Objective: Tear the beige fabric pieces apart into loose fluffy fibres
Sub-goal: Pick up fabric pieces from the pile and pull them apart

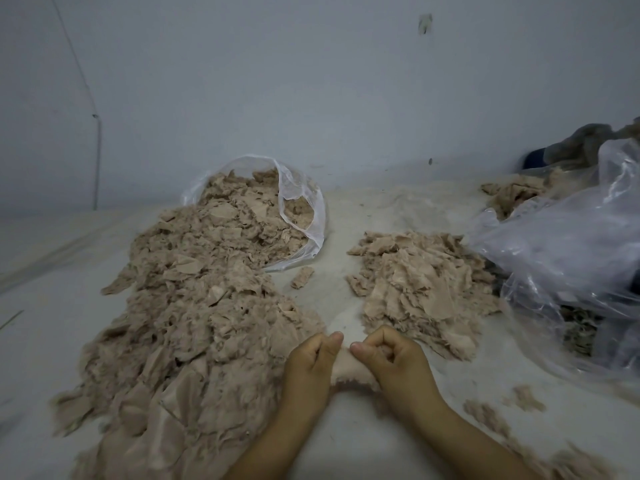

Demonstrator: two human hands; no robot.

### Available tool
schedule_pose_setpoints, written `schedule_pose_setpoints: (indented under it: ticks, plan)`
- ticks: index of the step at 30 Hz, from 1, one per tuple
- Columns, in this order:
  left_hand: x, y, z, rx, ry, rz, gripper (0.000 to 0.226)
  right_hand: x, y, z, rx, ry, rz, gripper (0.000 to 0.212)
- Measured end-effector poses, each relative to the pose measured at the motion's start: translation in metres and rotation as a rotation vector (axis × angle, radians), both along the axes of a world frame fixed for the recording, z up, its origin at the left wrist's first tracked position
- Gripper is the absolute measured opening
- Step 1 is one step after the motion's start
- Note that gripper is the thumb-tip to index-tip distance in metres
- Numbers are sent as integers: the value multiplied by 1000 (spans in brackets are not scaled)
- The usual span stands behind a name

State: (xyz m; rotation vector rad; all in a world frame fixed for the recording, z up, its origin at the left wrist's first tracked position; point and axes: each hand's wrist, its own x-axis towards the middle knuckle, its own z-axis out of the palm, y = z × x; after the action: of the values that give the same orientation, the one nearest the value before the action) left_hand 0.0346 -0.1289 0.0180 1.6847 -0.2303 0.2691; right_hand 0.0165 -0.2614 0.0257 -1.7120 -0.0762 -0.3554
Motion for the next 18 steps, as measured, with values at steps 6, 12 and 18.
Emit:
schedule_pose_setpoints:
  ticks: [6,12,18]
  plan:
    - [4,3,-4,-13,36,84,37,1,-1,-1,2,23,-13,21]
    - [15,28,1,5,90,209,40,9,-34,10,-89,15,-227,5]
    - [6,23,7,615,-219,39,19,9,-39,0,-602,-54,-250,20]
